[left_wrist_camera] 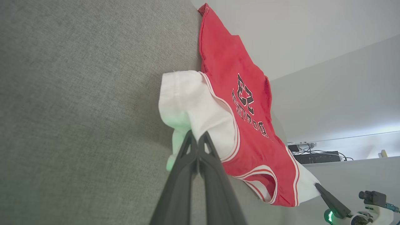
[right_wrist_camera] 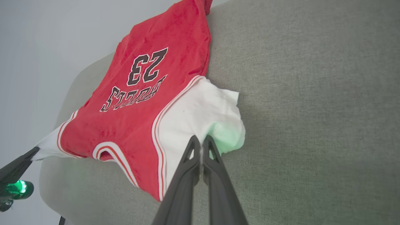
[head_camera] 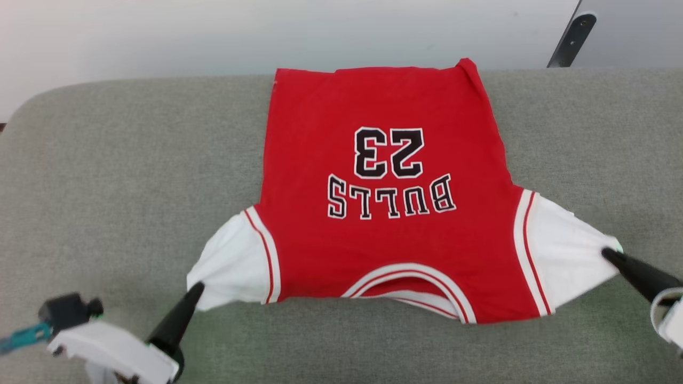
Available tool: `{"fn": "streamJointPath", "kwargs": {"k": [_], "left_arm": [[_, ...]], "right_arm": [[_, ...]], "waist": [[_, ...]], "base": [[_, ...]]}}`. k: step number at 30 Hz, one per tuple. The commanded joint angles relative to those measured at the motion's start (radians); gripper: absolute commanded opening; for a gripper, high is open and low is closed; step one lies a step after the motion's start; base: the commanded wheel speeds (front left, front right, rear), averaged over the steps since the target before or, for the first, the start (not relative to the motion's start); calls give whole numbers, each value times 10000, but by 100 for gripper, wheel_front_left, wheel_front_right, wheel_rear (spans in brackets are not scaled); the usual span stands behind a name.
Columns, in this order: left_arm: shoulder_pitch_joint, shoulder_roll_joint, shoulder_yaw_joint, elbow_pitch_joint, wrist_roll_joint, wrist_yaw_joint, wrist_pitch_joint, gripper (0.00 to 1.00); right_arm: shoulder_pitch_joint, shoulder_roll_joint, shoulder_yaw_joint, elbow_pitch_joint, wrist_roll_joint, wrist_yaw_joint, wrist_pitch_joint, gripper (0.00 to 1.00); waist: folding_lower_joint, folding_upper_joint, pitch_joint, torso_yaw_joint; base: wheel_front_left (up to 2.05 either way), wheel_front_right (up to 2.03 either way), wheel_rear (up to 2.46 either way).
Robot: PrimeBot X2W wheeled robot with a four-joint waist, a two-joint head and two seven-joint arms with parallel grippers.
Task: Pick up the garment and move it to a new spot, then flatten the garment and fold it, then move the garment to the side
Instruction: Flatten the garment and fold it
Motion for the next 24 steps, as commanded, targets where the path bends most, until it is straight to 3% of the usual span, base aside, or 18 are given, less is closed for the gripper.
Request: {"fn": "streamJointPath", "kwargs": {"k": [1,5,10,17,24], "left_arm": [[303,115,120,-258,42,123,-95,0],[1190,383,764,-1136,2,480,-271,0],[1709,172,1054,-1404,666,942,-309,0],[994,-350,-160,-84,2603,2009,-237,0],[38,-1194,-1140,1411,3943,2506,-94,0]], "right_arm": [[258,69,-195,-226,-60,-12,155,0],[835,366,-751,-994,-240,-12,677,0],[1016,675,-916,-1226,-890,-12,1060,0],[694,647,51,-671,-1928,-12,1015,0],[342,331,1242,392,-2743,-12,321,0]], "waist": [[0,0,42,-26],[0,0,193,-71],[0,0,353,-61],[0,0,630,-40],[0,0,994,-32]], "base": [[0,0,0],[0,0,0],[0,0,0],[0,0,0],[0,0,0]]}}
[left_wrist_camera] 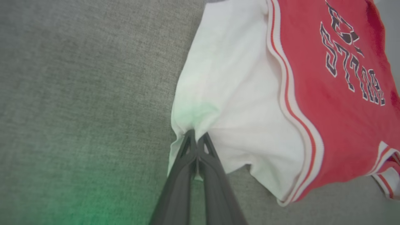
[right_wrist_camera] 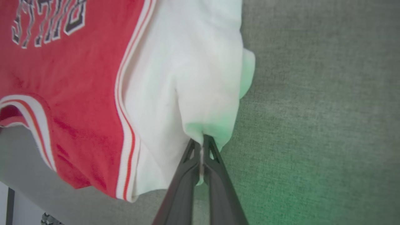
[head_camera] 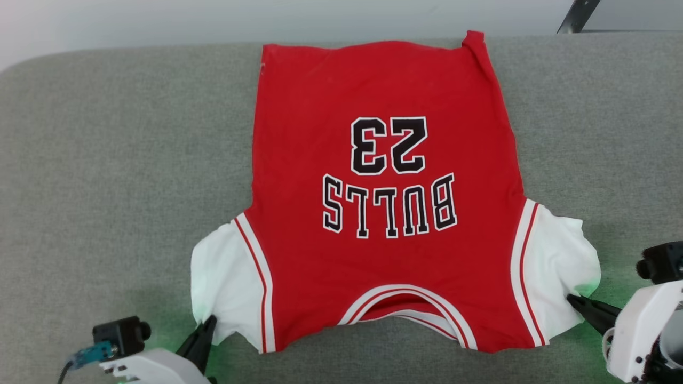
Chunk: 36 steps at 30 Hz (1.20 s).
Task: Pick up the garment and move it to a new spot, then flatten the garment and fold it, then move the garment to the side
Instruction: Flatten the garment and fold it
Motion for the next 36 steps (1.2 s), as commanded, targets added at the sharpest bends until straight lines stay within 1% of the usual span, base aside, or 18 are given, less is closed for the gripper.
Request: {"fn": "streamJointPath", "kwargs": {"k": [1,6,13,14,15,17,19,24,27,28,29,31,33,35,36], "left_arm": [[-203,-217,-149,311,163,156,96,0],[-540,-459,-522,1092,529,292,350,0],[-703,-685,-557,1625,520,101,388,0],[-671,-697,-559,1658,503,85,381,0],[-630,-710,-560,1691,499,76,372,0],[-568,-742,-568,1708,484,48,355,0],[-499,-782,-560,1666,481,53,323,0],[-458,-833,-637,1420,556,79,322,0],[-632,-857,-687,1218,667,108,378,0],[-729,-876,-705,1145,734,124,384,0],[-729,-876,-705,1145,734,124,384,0],[-950,-926,-721,992,837,114,398,0],[-1186,-989,-758,859,930,113,448,0],[-1349,-1122,-745,778,863,-30,545,0],[-1390,-1164,-708,790,813,-98,537,0]], "right_arm": [[-158,-91,247,236,-189,-12,-182,0],[-327,-229,1127,1158,-444,-18,-758,0],[-692,-467,2036,1974,-367,-27,-1415,0],[-749,-554,2146,1953,-368,-27,-1559,42],[-803,-610,2235,1894,-223,-27,-1670,100],[-940,-840,2371,1516,179,-15,-1789,100],[-1096,-1276,2235,1052,681,-20,-1726,100],[-1538,-2220,1607,-286,1882,-12,-837,100],[-2213,-2655,1099,-701,2083,-12,-167,100],[-2512,-2651,977,-704,2085,-12,53,100],[-2512,-2651,977,-704,2085,-12,53,100],[-3323,-2539,786,-571,1907,-12,379,100],[-4286,-2335,749,-189,1480,-12,647,100],[-5377,-2014,956,441,879,-12,861,100],[-5946,-1748,1167,845,570,-12,938,100]], "waist": [[0,-1,154,16],[0,-1,315,46],[0,-1,336,-12],[0,-1,306,-34],[0,-1,260,-56],[0,-1,183,-74],[0,-1,93,-89],[0,-1,53,-12],[0,-1,227,161],[0,-1,322,237],[0,-1,322,237],[0,-1,591,417],[0,-1,914,631],[0,-1,1226,851],[0,-1,1344,923]], "base": [[0,0,0],[0,0,0],[0,0,0],[0,0,0],[0,0,0],[0,0,0],[0,0,0],[0,0,0],[0,0,0],[0,0,0],[0,0,0],[0,0,0],[0,0,0],[0,0,0],[0,0,0]]}}
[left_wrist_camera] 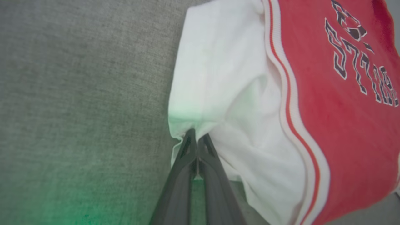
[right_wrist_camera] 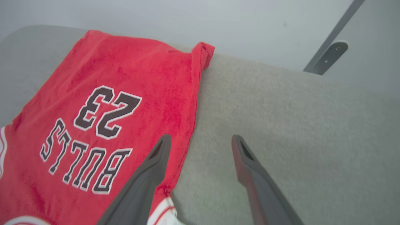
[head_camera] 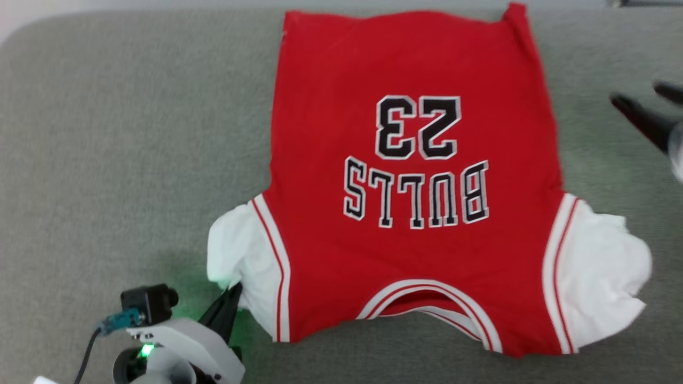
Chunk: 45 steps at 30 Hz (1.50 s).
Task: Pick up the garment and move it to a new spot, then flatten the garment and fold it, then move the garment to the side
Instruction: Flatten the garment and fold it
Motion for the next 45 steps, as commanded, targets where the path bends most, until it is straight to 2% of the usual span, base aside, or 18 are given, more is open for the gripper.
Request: {"fn": "streamJointPath", "kwargs": {"k": [1,5,10,19,23,24,26,37,41,45], "left_arm": [[-230,-385,-173,227,-74,-41,306,0],[-588,-577,-204,344,83,-196,319,0],[-946,-911,-333,422,227,-407,345,0],[-1331,-1095,-362,414,361,-653,366,0],[-1566,-1112,-321,480,413,-713,388,0],[-1594,-1106,-323,493,428,-704,405,0],[-1613,-1082,-320,492,453,-692,425,0],[-1780,-1089,-312,452,551,-724,419,0],[-1666,-1061,-230,434,581,-673,266,0],[-1476,-949,-82,400,551,-612,111,0]], "right_arm": [[-442,255,194,296,-261,-12,110,100],[-2663,1001,1017,2105,-1416,-12,447,100],[-4619,1395,1675,4278,-2637,-12,452,100],[-6372,1519,2052,7125,-4055,-12,-385,100],[-6770,1945,2232,8200,-3979,-9,-372,100],[-6726,2031,2304,8343,-3881,-9,-353,69],[-6763,2104,2451,8572,-3728,-3,-265,0],[-7074,1955,2859,9297,-3224,-13,-643,0],[-6810,1997,2995,9301,-2896,-13,-1089,0],[-6203,1705,3273,8999,-2308,-13,-1335,0]], "waist": [[0,0,653,511],[0,0,1255,847],[0,0,1779,1399],[0,0,2514,2124],[0,0,2845,2181],[0,0,2857,2174],[0,0,2878,2135],[0,0,2613,1953],[0,0,2221,1784],[0,0,1714,1508]], "base": [[0,0,0],[0,0,0],[0,0,0],[0,0,0],[0,0,0],[0,0,0],[0,0,0],[0,0,0],[0,0,0],[0,0,0]]}}
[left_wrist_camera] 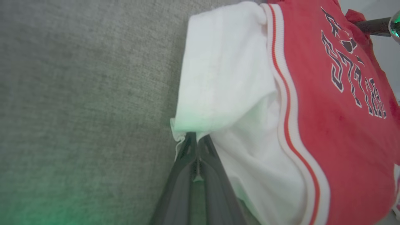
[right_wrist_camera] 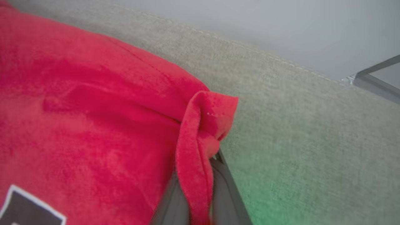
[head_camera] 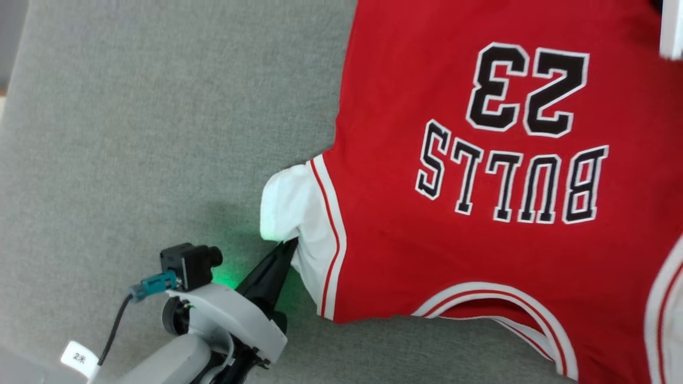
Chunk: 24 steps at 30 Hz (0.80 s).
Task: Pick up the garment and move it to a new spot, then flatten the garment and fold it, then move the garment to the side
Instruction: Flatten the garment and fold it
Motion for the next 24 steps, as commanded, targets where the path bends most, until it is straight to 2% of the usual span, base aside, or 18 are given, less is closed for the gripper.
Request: {"fn": "streamJointPath", "kwargs": {"k": [1,7,16,24], "left_arm": [[-44,-116,127,727,-135,460,171,0],[164,100,254,549,14,510,24,0],[414,359,215,346,150,661,8,0],[640,667,318,133,157,869,-23,0]], "right_arm": [[614,-243,207,-5,198,-15,50,0],[2294,-1245,912,-1184,1365,-17,16,0],[5493,-2948,1512,-4251,3254,-15,84,0],[8729,-3642,1253,-6836,3952,-14,300,0]], "waist": [[0,-1,-502,-359],[0,-1,-1292,-850],[0,-1,-2390,-1588],[0,-1,-3042,-2248]], "base": [[0,0,0],[0,0,0],[0,0,0],[0,0,0]]}}
